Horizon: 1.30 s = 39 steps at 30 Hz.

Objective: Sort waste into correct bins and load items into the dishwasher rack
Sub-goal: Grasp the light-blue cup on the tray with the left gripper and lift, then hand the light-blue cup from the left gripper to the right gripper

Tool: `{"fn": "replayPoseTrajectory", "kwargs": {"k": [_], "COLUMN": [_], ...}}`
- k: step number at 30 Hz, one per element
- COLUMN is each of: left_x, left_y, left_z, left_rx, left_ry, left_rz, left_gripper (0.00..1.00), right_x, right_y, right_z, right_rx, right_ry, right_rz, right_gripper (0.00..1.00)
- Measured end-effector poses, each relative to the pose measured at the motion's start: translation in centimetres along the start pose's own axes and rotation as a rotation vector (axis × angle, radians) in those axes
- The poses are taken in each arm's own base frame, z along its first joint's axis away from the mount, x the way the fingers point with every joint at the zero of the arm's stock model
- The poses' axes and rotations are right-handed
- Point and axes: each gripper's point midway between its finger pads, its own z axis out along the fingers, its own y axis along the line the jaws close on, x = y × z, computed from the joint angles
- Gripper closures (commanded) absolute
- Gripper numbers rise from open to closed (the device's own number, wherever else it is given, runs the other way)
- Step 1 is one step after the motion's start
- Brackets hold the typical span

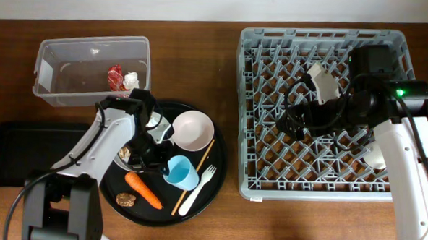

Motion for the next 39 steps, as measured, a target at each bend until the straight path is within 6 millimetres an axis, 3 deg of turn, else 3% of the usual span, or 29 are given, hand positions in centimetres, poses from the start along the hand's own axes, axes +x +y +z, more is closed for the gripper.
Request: {"fn": "replayPoseTrajectory", "kwargs": {"k": [2, 6, 9, 11, 16, 22, 25, 34, 38, 39], "left_x": [-0.1, -3.5, -7.7, -9.3, -9.1, -6.4, -5.6, -5.1, -5.1, -5.1], "left_y": [0.0, -1.2, -4.5, -7.2, -13.1, -17.7, -18.8, -19.2, -19.2, -19.2], "left_z": [-1.0, -5.5, -10.9, -13.9, -18.7, -19.9, -19.7, -19.8, -19.8, -19.8], "left_rx": [0.006, 0.093, 0.303, 0.460, 0.793, 0.988, 1.021, 1.045, 1.046, 1.046], "left_ry": [-0.004, -0.149, -0.376, -0.498, -0.610, -0.551, -0.520, -0.505, -0.505, -0.505], "left_rz": [-0.014, 0.004, 0.131, 0.245, 0.505, 0.672, 0.701, 0.715, 0.715, 0.715], "left_gripper": [1.00, 1.00, 1.00, 1.00, 1.00, 1.00, 1.00, 1.00, 1.00, 1.00], "right_x": [0.2, 0.2, -0.6, -1.5, -4.0, -5.4, -5.9, -6.5, -6.4, -6.3], "right_y": [-0.5, -1.1, -0.9, 0.4, 4.3, 9.3, 11.5, 13.0, 13.7, 13.8], "right_z": [0.0, 0.0, 0.0, -0.1, -0.8, -0.8, -0.5, -0.9, -1.4, -1.4], "right_rx": [0.030, 0.061, 0.047, -0.028, -0.231, -0.373, -0.411, -0.461, -0.505, -0.513], "right_ry": [0.009, 0.011, -0.019, -0.064, -0.208, -0.289, -0.318, -0.364, -0.375, -0.378], "right_rz": [0.001, -0.002, -0.034, -0.100, -0.297, -0.492, -0.578, -0.637, -0.644, -0.650], "right_gripper": [0.02, 0.01, 0.01, 0.01, 0.01, 0.02, 0.04, 0.10, 0.33, 0.44]}}
